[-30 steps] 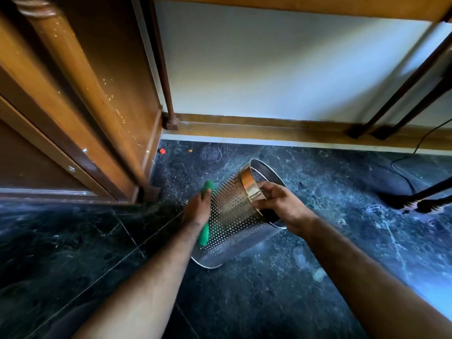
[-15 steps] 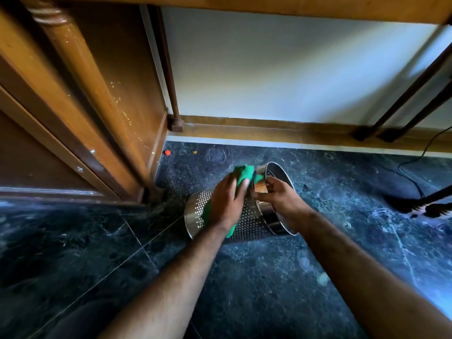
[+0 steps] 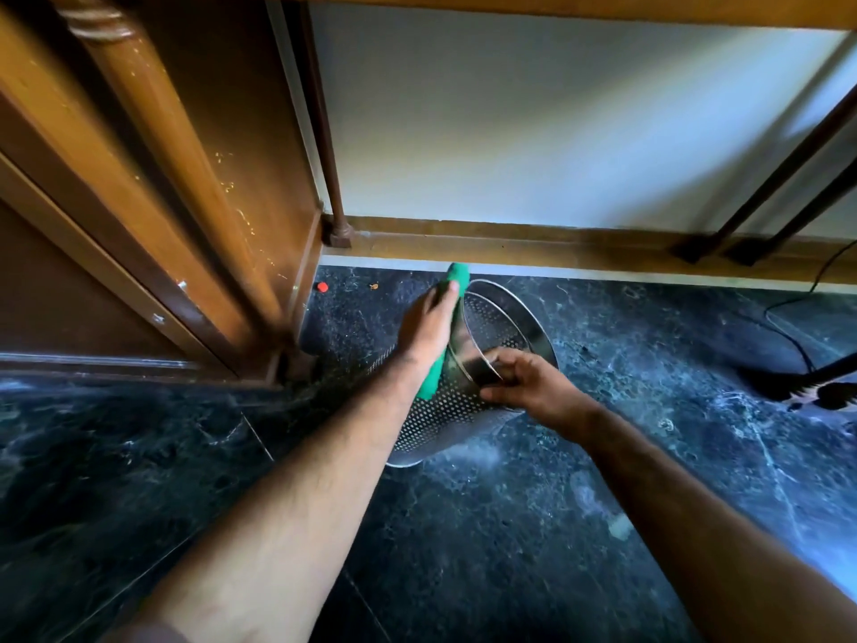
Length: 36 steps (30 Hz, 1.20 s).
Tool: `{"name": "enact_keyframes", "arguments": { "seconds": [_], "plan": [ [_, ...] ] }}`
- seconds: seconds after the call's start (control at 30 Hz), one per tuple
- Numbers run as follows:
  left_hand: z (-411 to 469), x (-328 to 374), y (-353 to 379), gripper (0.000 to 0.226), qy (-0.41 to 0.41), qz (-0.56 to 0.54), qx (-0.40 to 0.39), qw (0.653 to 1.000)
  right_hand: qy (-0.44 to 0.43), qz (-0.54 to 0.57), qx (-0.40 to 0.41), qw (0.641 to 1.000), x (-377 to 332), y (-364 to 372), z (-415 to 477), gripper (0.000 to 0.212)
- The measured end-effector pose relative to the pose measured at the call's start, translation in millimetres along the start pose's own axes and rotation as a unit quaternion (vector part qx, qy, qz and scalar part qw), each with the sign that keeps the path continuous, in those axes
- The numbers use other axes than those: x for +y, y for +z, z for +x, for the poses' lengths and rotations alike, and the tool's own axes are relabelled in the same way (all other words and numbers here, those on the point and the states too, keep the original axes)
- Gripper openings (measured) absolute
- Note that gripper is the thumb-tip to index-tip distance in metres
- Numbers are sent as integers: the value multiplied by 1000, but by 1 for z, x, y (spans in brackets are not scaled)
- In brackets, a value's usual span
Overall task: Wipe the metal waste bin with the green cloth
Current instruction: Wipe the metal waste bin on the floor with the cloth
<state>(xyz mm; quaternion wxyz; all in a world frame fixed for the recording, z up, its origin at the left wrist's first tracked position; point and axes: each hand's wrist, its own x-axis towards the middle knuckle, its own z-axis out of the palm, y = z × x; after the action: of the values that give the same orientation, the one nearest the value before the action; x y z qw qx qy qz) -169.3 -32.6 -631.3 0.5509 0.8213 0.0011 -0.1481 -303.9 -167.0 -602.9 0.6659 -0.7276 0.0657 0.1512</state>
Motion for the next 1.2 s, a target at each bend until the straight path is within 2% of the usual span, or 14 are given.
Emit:
{"name": "enact_keyframes", "arguments": {
  "seconds": [0.07,0.13,0.2,0.27,0.37,0.47,0.53,0.6,0.67,0.8,0.9,0.93,1.0,1.2],
  "plan": [
    [-14,5,6,57,68,22,5,997,19,2,-2,1000,0,-6,3,38],
    [-28,-11,10,55,109,46,7,993,18,13,55,998,-2,-5,8,38],
    [-39,-40,9,52,103,83,11,991,0,28,140,990,-4,-4,13,35],
    [-42,-71,2,46,93,141,41,985,17,74,177,981,-5,-4,14,28],
    [-22,-99,-17,51,-10,195,38,980,32,116,152,981,-2,-7,8,20],
    [-3,-99,-30,63,-152,150,-39,976,12,88,83,993,1,-7,0,24],
    [-1,-76,-26,71,-168,88,-83,978,8,50,37,998,1,-6,-2,25],
    [0,-42,-14,78,-142,26,-81,986,8,19,4,1000,1,-8,-3,27],
    [1,-6,-2,73,-84,2,-50,995,11,8,-13,1000,2,-12,-4,30],
    [-20,24,14,61,60,56,-29,996,35,17,-45,998,-4,-17,-4,34],
    [-46,-5,20,50,92,105,-33,990,18,-44,83,995,-8,-9,10,14],
    [-53,-20,19,47,106,104,-31,988,22,-46,134,990,-8,-8,14,13],
    [-59,-52,10,44,115,102,-16,988,42,-4,176,983,-7,-7,16,9],
    [-24,-101,-23,58,-132,219,-36,966,55,43,120,990,-7,-3,7,16]
  ]
}}
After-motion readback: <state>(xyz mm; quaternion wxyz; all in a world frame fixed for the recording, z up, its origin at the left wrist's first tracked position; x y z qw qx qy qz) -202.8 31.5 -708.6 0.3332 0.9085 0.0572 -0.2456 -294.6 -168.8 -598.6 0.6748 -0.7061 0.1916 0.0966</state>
